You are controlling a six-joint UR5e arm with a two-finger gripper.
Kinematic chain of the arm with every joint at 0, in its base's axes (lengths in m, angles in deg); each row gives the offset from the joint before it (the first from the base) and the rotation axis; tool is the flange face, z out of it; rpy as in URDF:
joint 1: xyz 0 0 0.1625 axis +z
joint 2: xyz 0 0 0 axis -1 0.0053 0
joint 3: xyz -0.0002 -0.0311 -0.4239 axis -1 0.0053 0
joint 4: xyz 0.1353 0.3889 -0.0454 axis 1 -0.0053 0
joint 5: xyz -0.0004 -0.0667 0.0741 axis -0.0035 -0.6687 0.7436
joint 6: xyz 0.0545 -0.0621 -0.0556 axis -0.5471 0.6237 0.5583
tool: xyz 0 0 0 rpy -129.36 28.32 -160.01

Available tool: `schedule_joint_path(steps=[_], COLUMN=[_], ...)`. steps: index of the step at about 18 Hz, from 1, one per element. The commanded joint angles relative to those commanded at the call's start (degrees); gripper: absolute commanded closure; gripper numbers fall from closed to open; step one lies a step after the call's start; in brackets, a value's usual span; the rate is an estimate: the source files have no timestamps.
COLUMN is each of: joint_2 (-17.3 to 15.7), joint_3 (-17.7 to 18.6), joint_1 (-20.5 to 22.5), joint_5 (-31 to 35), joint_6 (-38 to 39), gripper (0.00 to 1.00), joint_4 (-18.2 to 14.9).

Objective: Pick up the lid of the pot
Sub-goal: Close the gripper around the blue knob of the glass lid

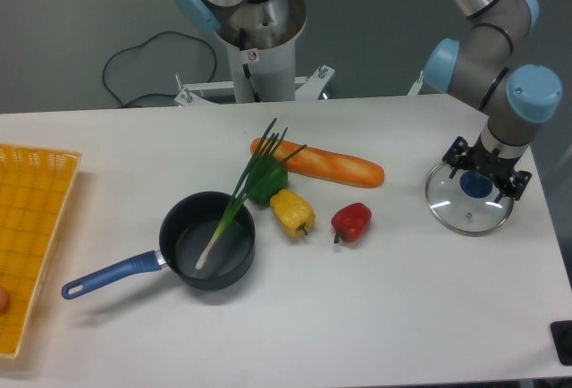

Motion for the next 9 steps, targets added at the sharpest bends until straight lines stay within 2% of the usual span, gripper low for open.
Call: schedule_joint_path(steps=[2, 3, 4, 9], joint_2=[0.0, 0.0, 0.0, -0.2], joint_3=[0.0, 0.0, -0.1, 0.0], joint_1=[0.0, 0.1, 0.1, 0.2], joint_5=[0.0, 0.0, 0.0, 0.0], joint_6=[0.0, 0.0, 0.0, -0.1], gripper=[0.07, 0.14, 0.17, 0.24], joint_4=[0.0, 0.0, 0.0, -0.1])
